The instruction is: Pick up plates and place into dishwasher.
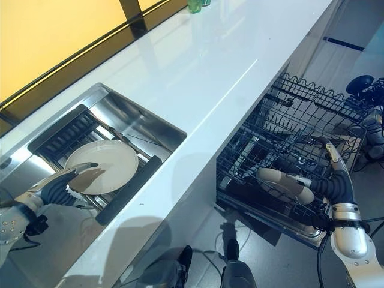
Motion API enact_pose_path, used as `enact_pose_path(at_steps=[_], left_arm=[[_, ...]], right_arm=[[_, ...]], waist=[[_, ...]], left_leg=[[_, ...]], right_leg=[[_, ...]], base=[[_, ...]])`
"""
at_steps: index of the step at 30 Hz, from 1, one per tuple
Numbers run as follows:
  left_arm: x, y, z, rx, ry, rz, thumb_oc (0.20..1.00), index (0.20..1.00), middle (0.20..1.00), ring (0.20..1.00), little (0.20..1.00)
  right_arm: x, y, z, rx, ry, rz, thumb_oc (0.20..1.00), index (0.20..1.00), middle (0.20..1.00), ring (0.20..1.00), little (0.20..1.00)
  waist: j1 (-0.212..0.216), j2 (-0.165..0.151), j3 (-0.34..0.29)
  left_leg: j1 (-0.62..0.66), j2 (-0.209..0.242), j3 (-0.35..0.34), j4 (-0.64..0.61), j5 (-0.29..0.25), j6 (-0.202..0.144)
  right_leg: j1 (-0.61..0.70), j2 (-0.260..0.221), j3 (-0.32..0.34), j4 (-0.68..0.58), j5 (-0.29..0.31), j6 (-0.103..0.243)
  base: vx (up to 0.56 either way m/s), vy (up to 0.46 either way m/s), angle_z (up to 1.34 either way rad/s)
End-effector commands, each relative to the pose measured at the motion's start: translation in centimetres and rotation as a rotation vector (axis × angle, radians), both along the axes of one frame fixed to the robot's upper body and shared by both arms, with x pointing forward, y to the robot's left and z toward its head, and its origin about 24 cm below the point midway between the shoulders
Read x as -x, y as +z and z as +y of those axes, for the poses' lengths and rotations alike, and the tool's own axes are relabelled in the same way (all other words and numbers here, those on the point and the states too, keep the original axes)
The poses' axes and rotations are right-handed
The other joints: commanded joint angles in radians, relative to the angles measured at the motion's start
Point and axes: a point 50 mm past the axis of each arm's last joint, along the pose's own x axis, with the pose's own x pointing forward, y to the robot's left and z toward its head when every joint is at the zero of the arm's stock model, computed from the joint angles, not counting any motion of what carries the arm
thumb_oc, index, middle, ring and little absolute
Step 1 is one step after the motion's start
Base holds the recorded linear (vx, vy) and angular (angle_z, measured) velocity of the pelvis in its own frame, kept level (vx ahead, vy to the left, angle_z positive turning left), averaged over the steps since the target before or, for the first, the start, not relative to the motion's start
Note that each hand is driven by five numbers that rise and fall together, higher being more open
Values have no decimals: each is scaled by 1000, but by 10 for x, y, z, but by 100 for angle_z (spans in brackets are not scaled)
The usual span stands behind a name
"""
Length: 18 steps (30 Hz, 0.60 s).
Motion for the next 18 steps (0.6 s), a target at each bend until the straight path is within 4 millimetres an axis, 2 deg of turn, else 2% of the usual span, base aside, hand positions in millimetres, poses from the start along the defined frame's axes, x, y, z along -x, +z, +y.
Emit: enact_pose_path(at_steps=[1, 11, 18], left_arm=[[-4, 21, 13, -163, 45, -110, 1000, 1000, 1000, 1000, 1000], [-13, 21, 14, -247, 83, -239, 1000, 1000, 1000, 1000, 1000], [-20, 13, 5, -180, 56, -236, 1000, 1000, 1000, 1000, 1000]], right_arm=[[-8, 31, 7, 54, 85, -137, 1000, 1000, 1000, 1000, 1000], [-16, 36, 12, 68, 79, -193, 1000, 1000, 1000, 1000, 1000], [-21, 36, 19, 62, 72, -237, 1000, 1000, 1000, 1000, 1000]], waist=[[-4, -13, 2], [-6, -20, 57], [-2, -36, 88]], left_leg=[[-78, -64, 48, 60, 3, -2], [-140, -64, 60, 84, 7, -1], [-180, -58, 70, 102, 7, 2]], right_leg=[[6, -78, 5, 93, -103, 162], [-52, -80, 18, 112, -97, 164], [-80, -76, 29, 109, -87, 168]], base=[[-57, 7, 0], [-84, -3, 0], [-74, -36, -1]])
